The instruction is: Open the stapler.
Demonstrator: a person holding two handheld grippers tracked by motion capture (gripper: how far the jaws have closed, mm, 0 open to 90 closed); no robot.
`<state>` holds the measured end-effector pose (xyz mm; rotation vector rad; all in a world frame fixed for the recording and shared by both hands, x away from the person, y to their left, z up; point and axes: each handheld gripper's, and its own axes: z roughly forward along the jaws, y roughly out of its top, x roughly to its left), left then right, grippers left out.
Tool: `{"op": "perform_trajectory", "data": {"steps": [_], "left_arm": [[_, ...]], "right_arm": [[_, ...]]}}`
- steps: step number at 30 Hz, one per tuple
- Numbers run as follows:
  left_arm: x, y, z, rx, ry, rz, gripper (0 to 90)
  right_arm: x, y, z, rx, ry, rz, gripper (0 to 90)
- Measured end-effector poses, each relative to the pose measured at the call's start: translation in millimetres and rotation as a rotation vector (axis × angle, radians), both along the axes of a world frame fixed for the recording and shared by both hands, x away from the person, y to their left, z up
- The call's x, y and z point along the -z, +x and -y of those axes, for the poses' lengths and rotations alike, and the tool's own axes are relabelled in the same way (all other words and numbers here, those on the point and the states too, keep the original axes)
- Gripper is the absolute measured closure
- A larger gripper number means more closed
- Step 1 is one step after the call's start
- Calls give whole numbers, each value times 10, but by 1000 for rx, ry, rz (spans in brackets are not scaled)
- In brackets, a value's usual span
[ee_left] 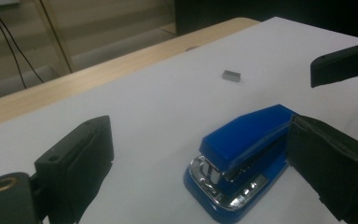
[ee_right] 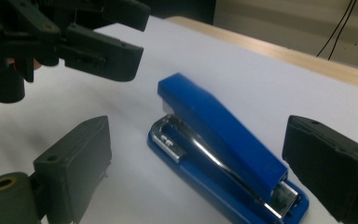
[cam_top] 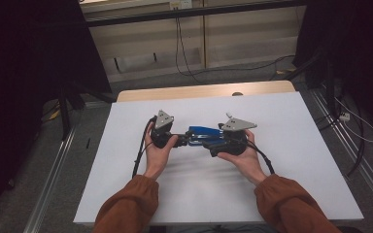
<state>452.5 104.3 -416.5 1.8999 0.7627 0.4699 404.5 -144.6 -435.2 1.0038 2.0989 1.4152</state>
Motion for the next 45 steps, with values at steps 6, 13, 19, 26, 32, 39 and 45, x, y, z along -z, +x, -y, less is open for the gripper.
{"op": "perform_trajectory", "data": {"steps": [6,13,19,26,32,39,45], "left_arm": [[21,-21,-39,-15,-2,-17,43],[46,14,-116,-42,-16,-40,40],[57,15,-85,-53,-1,-25,43],[66,12,-62,-51,-1,-17,41],[85,30,-85,-47,3,-45,41],[96,52,-112,-58,13,-41,41],[126,77,-129,-69,23,-63,44]], "right_arm": [[0,-19,-30,-3,-29,23,148],[-4,-31,-36,-26,-14,5,216],[10,-32,-42,-57,2,-14,333],[4,-43,-68,-70,8,2,473],[33,-22,-77,-58,19,4,691],[42,2,-113,-67,25,12,880],[99,59,-194,-72,0,-25,900]]}}
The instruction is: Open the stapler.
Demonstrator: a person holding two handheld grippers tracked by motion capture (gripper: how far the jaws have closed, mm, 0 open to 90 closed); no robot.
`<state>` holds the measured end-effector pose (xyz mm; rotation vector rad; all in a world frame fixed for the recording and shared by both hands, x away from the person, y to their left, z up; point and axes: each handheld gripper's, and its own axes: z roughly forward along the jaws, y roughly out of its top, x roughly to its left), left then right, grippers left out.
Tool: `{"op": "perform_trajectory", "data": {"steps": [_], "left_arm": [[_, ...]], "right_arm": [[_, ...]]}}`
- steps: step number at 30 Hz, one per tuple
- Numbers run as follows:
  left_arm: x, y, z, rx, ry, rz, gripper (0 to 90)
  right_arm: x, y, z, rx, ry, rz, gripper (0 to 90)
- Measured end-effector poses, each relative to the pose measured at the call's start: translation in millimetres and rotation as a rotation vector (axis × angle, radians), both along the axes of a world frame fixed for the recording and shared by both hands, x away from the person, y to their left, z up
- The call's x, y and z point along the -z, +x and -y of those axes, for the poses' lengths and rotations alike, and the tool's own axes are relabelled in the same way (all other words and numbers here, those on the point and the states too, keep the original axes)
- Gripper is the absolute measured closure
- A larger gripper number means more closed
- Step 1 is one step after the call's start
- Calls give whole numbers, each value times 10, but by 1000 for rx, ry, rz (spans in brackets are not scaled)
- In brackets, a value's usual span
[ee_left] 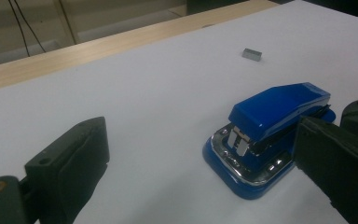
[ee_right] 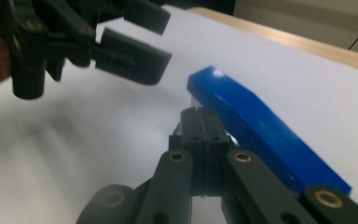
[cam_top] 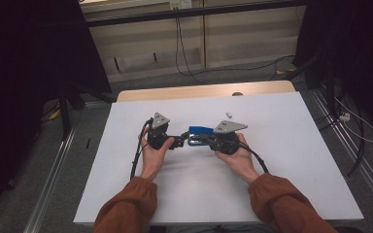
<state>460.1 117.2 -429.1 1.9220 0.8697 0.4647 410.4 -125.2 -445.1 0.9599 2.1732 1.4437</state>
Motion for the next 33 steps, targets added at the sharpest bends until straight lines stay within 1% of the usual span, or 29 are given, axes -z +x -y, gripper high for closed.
{"op": "perform_trajectory", "data": {"steps": [1,4,5,6,7,8,9,10,11,13,14,15,16,18,19,20,21,22,23,26,27,28,29,32,33], "left_arm": [[-11,0,-11,-8,-11,5,44],[-36,2,-58,-14,-30,14,44],[-30,14,-75,-17,-17,11,44],[-30,14,-75,-17,-17,11,44],[-10,19,-73,-24,-7,-5,52],[-10,19,-73,-24,-7,-5,91],[-6,15,-70,-24,-7,-14,91],[-9,11,-78,-21,-1,-16,158],[-21,7,-85,-8,-8,-22,233],[-25,-1,-85,10,-5,-17,334],[-25,-1,-85,10,-5,-17,385],[-21,-3,-81,12,2,-18,427],[-15,-3,-79,23,13,-20,427],[8,-4,-56,37,34,-24,536],[22,3,-45,47,38,-29,584],[39,11,-23,45,49,-27,675],[39,11,-23,45,49,-27,728],[47,18,-11,53,47,-24,728],[52,17,2,57,44,-20,816],[52,18,10,57,45,-23,898],[61,24,14,57,48,-24,900],[61,24,14,57,48,-24,900],[72,28,21,68,51,-34,900],[92,32,47,81,57,-42,900],[108,38,77,87,63,-45,900]], "right_arm": [[22,14,-24,-1,-4,-14,900],[33,36,-36,3,-11,-20,900],[28,64,-46,6,-17,-18,900],[26,77,-51,5,-17,-18,900],[21,94,-61,7,-23,-16,900],[21,94,-61,7,-23,-16,900],[18,104,-70,6,-25,-18,900],[15,113,-80,5,-28,-18,900],[15,124,-99,2,-37,-17,900],[22,137,-122,-2,-44,-18,900],[22,137,-122,-2,-44,-18,900],[35,148,-149,-7,-57,-23,900],[35,148,-149,-7,-57,-23,900],[48,161,-174,-7,-65,-27,900],[54,167,-188,-11,-70,-31,900],[70,184,-212,-17,-84,-33,900],[70,184,-212,-17,-84,-33,900],[77,191,-220,-18,-90,-32,900],[92,213,-241,-23,-107,-42,900],[93,240,-253,-27,-108,-50,900],[110,256,-272,-30,-112,-60,900],[110,256,-272,-30,-112,-60,900],[129,257,-289,-32,-120,-67,900],[142,258,-300,-32,-131,-71,900],[148,266,-300,-24,-133,-71,900]]}}
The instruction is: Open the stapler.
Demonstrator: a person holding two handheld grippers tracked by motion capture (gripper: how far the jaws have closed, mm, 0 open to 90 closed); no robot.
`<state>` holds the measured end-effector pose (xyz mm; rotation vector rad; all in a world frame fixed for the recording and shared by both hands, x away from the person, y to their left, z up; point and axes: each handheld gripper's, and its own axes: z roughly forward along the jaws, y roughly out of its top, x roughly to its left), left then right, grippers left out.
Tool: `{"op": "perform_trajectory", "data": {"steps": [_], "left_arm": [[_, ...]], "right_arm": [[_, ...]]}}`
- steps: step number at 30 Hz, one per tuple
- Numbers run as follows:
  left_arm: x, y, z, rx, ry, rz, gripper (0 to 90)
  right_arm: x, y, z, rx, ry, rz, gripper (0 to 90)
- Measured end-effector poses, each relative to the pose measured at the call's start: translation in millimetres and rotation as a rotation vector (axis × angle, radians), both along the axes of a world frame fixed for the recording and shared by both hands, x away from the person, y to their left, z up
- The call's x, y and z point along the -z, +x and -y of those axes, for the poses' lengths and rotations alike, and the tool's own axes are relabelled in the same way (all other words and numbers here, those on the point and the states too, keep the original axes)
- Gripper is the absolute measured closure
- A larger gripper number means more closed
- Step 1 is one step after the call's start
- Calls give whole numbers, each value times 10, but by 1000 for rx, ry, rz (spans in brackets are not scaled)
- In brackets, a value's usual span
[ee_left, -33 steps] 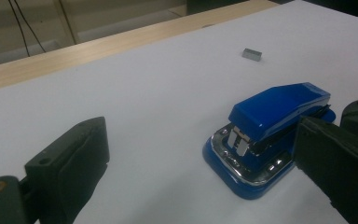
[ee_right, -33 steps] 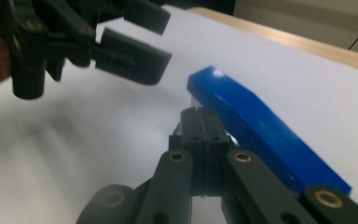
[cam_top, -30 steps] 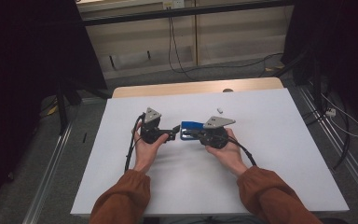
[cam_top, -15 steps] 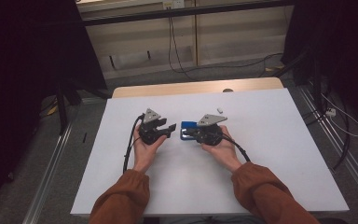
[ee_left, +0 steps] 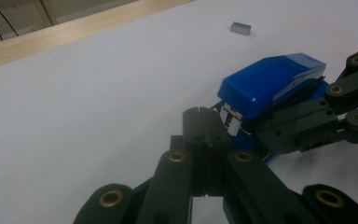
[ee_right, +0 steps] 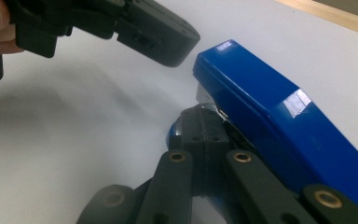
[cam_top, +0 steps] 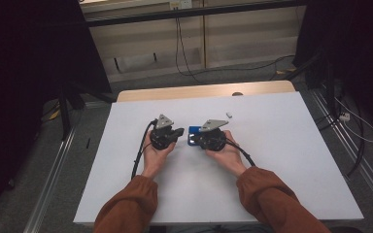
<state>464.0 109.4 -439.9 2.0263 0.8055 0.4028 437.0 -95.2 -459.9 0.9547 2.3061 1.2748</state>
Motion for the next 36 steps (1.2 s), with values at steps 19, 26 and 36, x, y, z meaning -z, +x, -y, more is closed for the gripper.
{"op": "perform_trajectory", "data": {"steps": [19,26,36], "left_arm": [[78,-5,154,19,55,-13,900],[79,5,162,22,76,-10,900],[48,-6,162,24,59,-2,900]], "right_arm": [[1,4,20,13,-3,-8,900],[3,-2,17,11,-7,-2,900],[4,-4,18,14,-6,-3,900]]}}
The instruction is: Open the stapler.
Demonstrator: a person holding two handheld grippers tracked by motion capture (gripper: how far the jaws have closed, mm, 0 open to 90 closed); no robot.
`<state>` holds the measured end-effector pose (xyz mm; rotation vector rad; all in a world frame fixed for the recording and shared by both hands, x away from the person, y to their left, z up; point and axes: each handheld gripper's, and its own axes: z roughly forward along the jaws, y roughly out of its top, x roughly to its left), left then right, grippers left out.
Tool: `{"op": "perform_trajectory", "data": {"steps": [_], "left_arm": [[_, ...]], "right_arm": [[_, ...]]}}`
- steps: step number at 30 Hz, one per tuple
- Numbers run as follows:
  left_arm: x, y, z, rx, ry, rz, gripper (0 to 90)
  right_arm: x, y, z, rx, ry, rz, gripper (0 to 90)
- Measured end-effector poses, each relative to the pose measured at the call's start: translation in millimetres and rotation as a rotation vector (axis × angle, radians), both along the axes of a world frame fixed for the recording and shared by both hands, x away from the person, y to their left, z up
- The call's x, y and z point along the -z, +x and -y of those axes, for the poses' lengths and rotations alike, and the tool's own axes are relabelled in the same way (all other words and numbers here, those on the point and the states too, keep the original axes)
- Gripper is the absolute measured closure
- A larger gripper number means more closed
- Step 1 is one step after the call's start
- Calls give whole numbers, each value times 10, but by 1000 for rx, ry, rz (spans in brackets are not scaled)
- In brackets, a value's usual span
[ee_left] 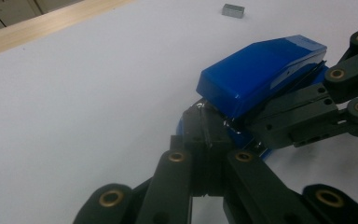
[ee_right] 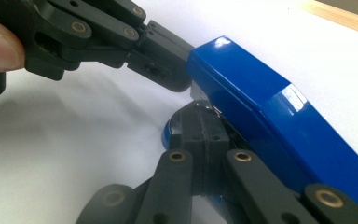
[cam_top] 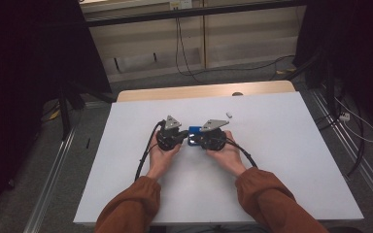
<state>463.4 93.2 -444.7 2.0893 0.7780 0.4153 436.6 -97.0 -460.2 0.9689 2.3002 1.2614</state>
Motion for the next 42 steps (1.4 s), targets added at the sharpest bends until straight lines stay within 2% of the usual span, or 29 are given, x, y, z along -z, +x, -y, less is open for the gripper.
{"op": "perform_trajectory", "data": {"steps": [4,9,14,18,23,25,38,40,42], "left_arm": [[-1,-8,3,0,-10,-6,900],[-24,-29,6,-3,3,-8,900],[-31,-25,-2,-2,-13,-12,900],[-58,-29,-3,-1,-47,-13,900],[-76,-23,-1,-1,-45,-5,900],[-87,-24,-1,2,-66,-11,900],[-155,-18,16,5,-92,-1,900],[-189,-28,29,9,-83,13,900],[-195,-29,31,11,-87,8,900]], "right_arm": [[0,0,0,1,1,-1,900],[0,-1,2,4,3,-4,900],[-1,-2,-1,5,1,-3,900],[-1,-1,0,5,2,-4,900],[-4,-4,-7,4,-6,2,900],[-3,-3,-5,4,-4,0,900],[-2,-12,-24,5,-16,14,900],[-1,-11,-24,5,-16,14,900],[-2,-11,-24,4,-15,15,900]]}}
